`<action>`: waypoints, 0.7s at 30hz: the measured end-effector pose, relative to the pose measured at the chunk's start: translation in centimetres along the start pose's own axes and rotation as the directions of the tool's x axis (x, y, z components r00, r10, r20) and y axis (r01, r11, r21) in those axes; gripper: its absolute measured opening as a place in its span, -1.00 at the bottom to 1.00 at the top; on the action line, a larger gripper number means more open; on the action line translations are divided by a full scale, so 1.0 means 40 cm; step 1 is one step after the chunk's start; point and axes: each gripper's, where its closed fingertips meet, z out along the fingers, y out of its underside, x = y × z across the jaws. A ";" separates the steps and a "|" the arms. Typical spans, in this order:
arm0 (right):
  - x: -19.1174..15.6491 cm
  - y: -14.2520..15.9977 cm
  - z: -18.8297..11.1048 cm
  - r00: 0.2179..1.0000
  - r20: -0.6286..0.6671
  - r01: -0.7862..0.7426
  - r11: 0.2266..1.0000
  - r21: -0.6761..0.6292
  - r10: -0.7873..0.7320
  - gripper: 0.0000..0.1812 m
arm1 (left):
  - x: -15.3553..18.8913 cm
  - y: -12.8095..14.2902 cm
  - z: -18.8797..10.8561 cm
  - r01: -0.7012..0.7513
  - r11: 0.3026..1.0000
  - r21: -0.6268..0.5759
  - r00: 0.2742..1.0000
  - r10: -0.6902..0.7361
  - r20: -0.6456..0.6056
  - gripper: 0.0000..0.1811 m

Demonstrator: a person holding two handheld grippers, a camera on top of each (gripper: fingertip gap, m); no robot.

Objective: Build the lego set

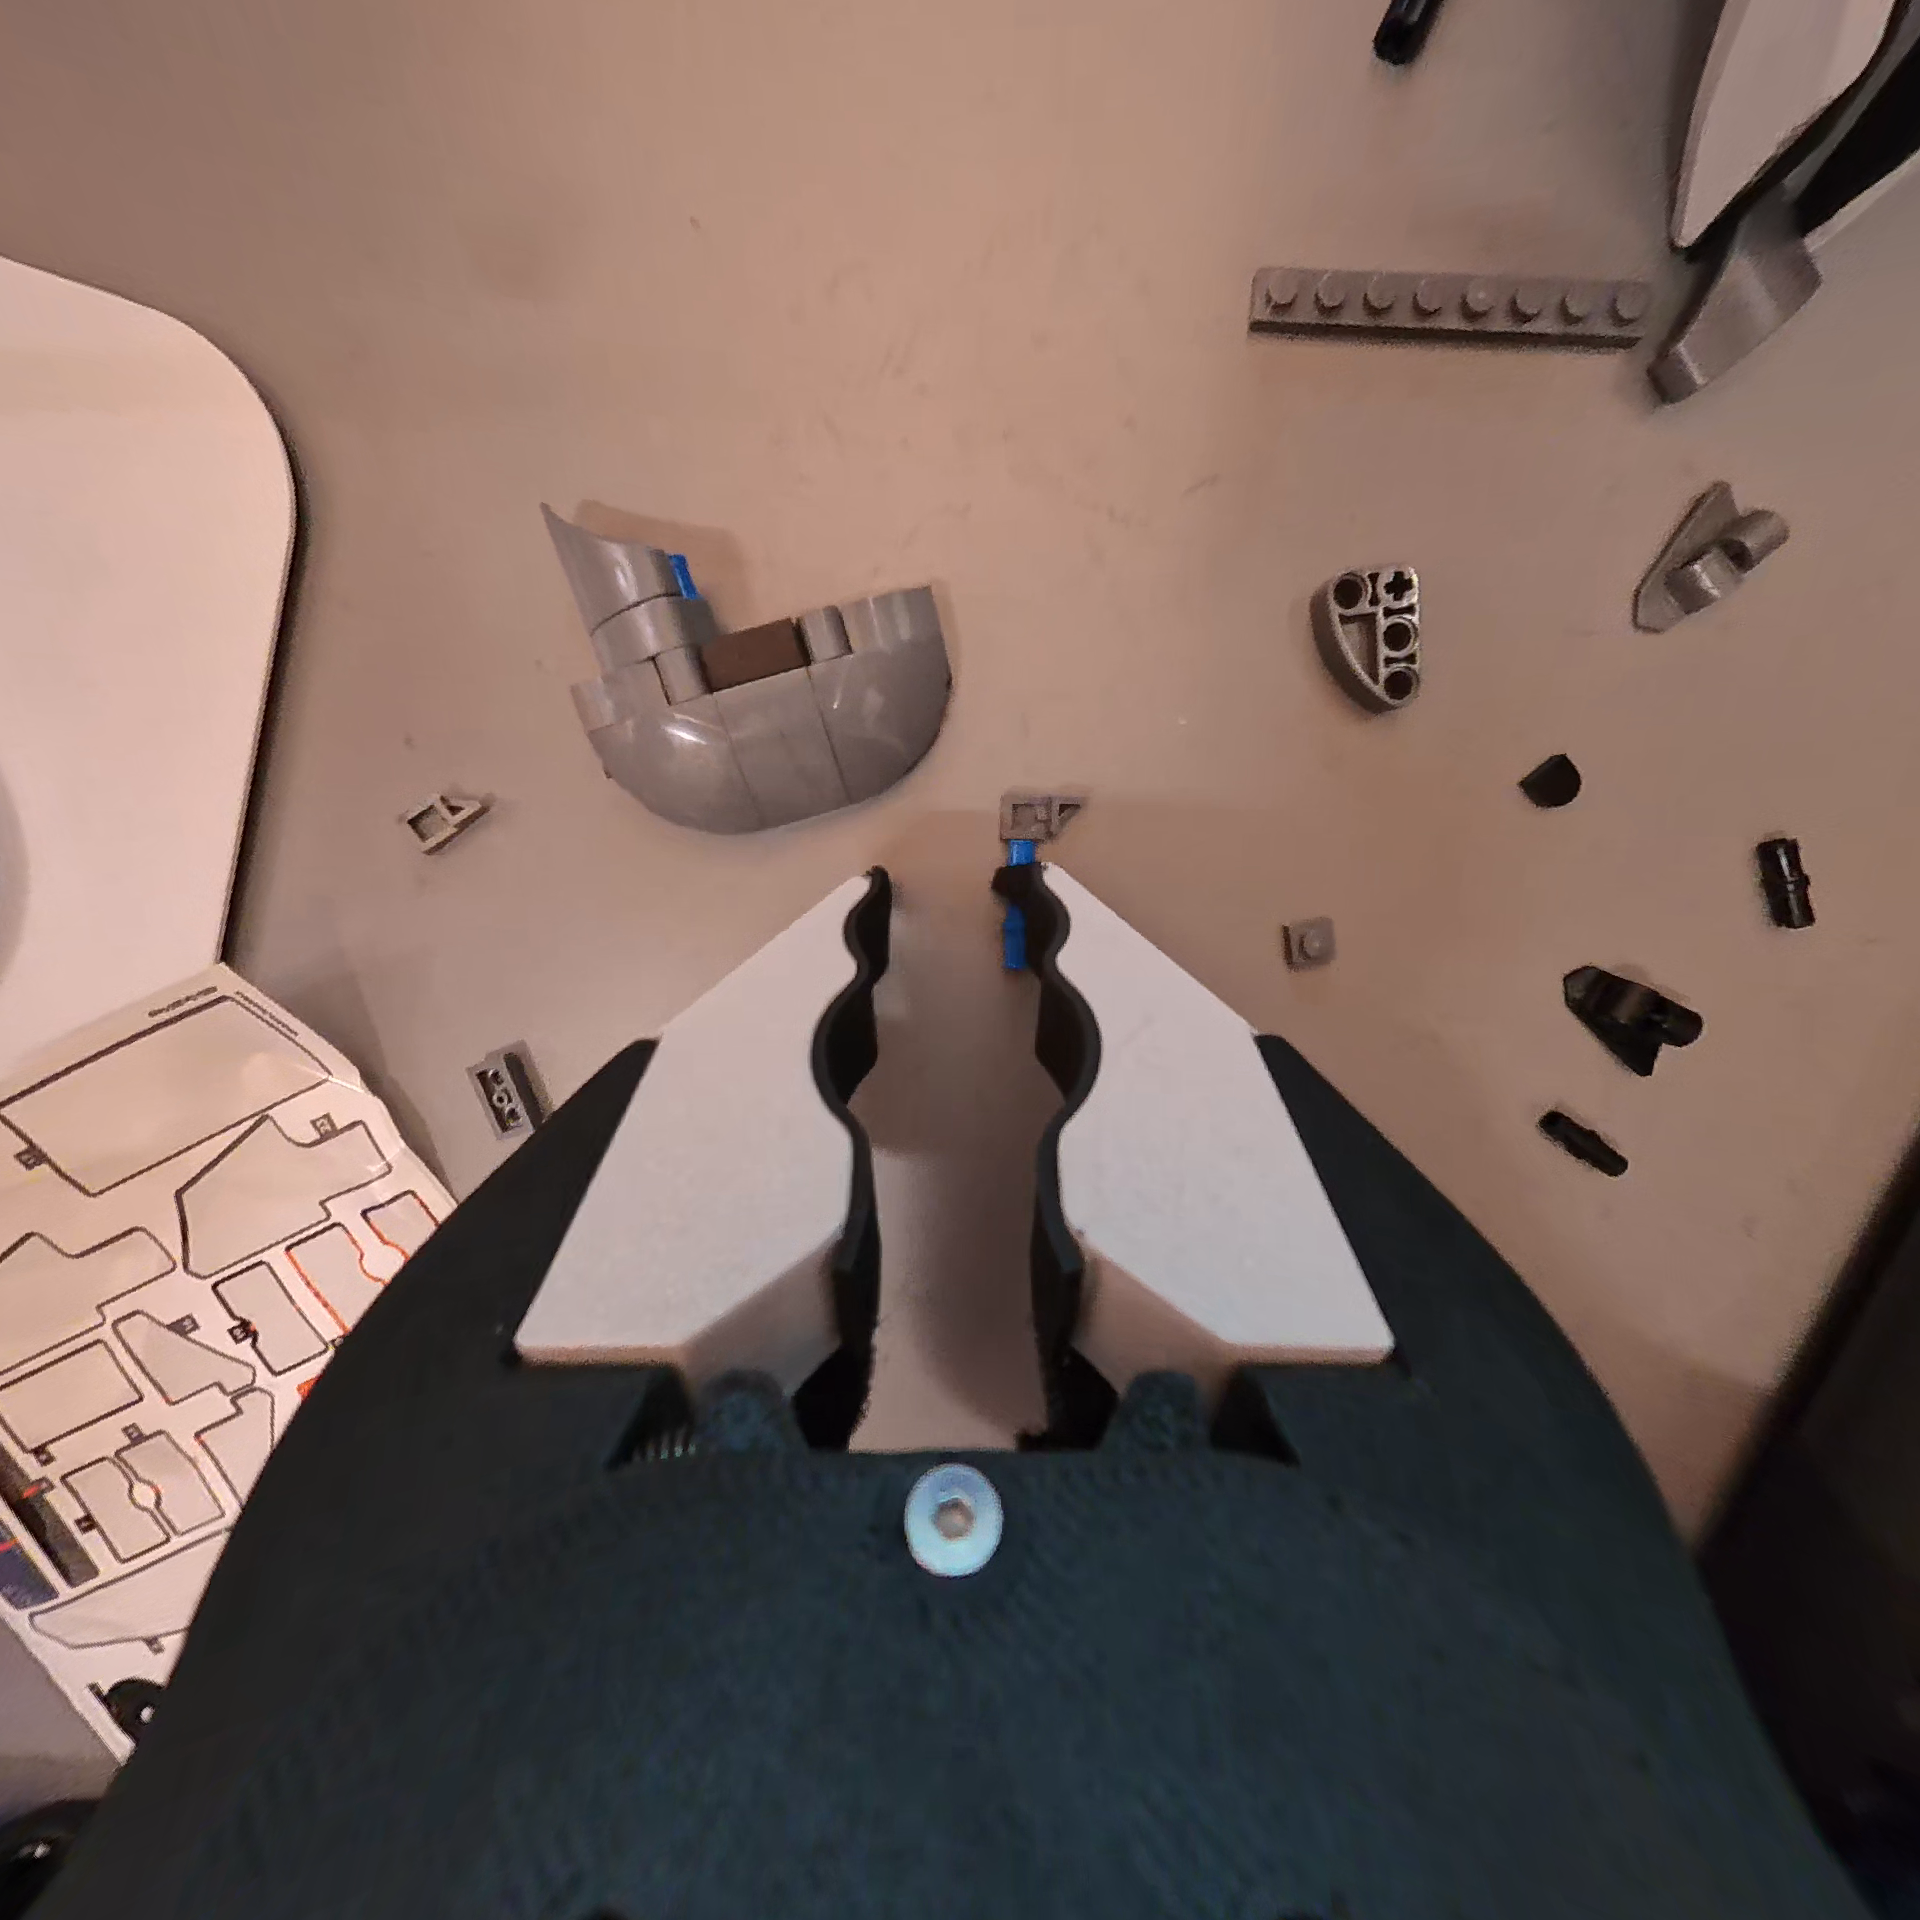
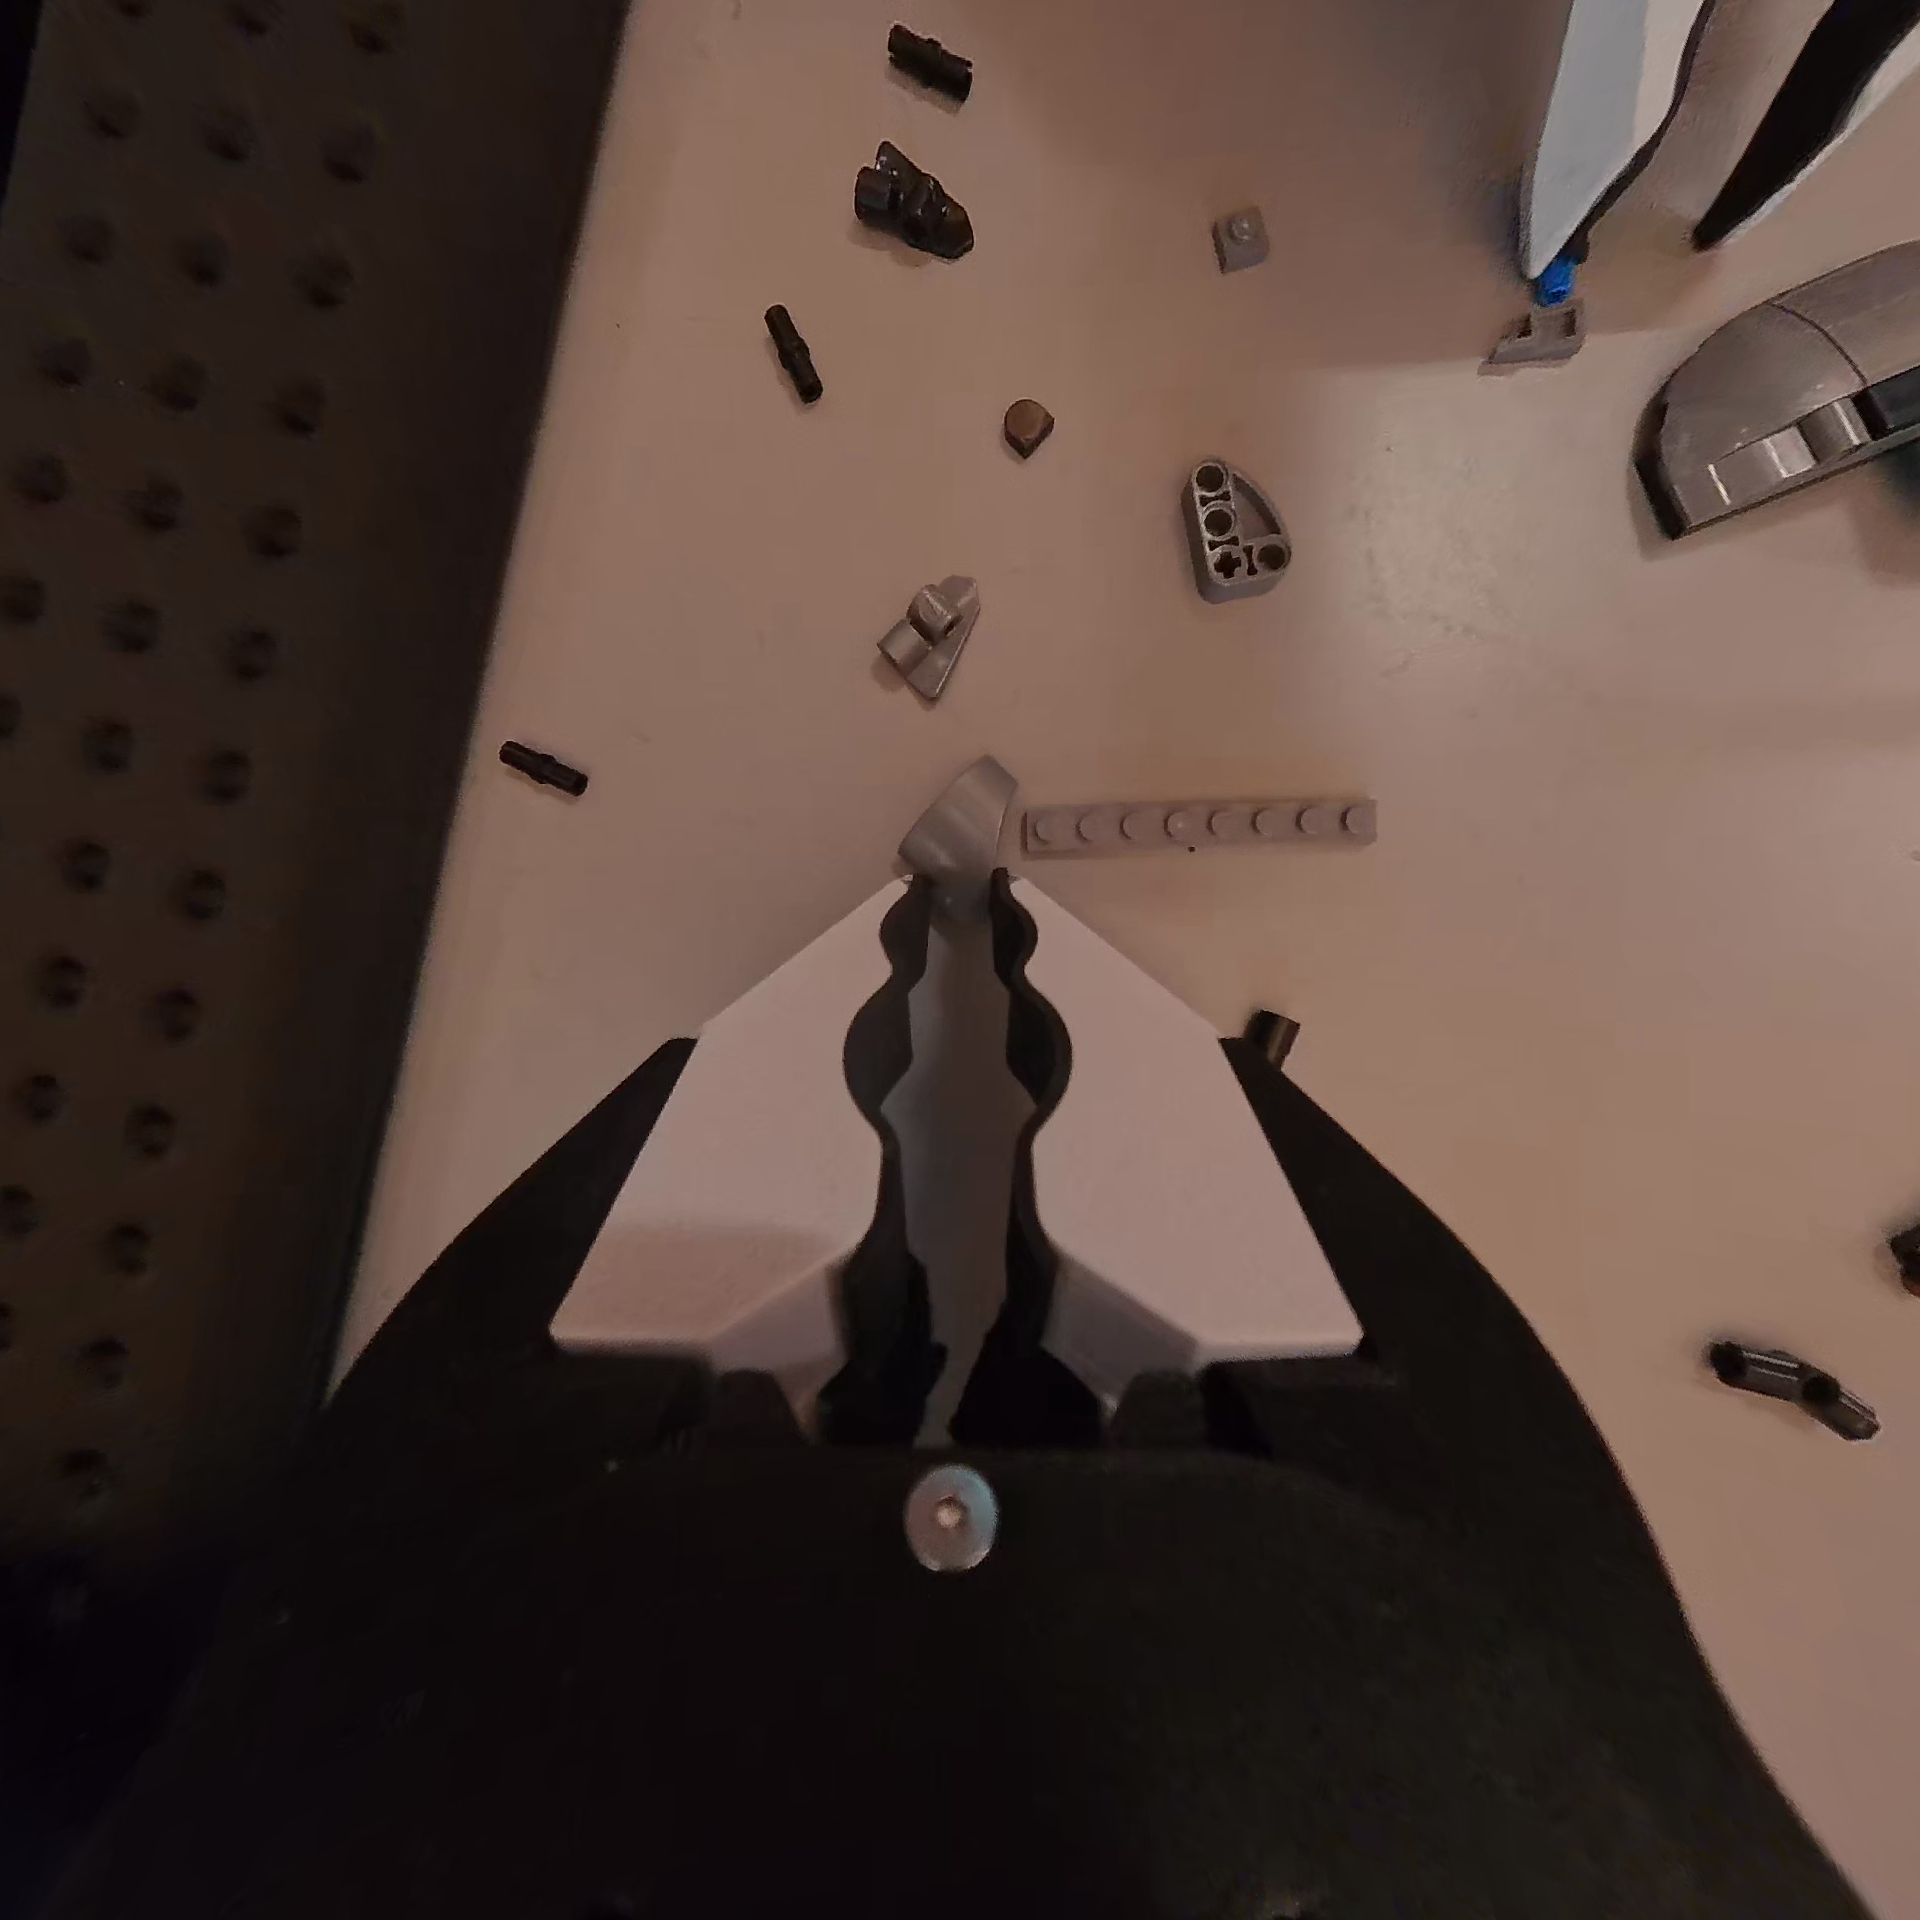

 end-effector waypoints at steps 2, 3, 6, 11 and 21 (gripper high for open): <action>0.000 0.000 0.000 1.000 -0.001 0.000 1.000 -0.001 0.000 -0.89 | -0.002 0.000 0.000 0.004 1.000 0.001 1.000 -0.004 0.001 -0.76; 0.000 0.000 0.000 1.000 -0.001 0.000 1.000 -0.001 0.000 -0.89 | -0.003 0.000 0.000 0.005 1.000 0.002 1.000 -0.005 0.004 -0.77; 0.001 0.000 0.000 1.000 -0.003 0.001 1.000 -0.002 -0.001 -0.89 | -0.007 -0.001 0.001 -0.004 1.000 0.001 1.000 0.004 0.017 -0.89; 0.001 0.000 -0.001 1.000 -0.005 0.001 1.000 -0.002 -0.001 -0.89 | -0.012 -0.001 0.002 -0.023 1.000 -0.004 0.999 0.023 0.037 -0.97; 0.011 -0.014 -0.012 1.000 -0.025 -0.004 0.999 0.035 0.004 -0.80 | -0.015 -0.017 -0.009 -0.022 0.999 0.043 0.999 0.020 0.032 -1.00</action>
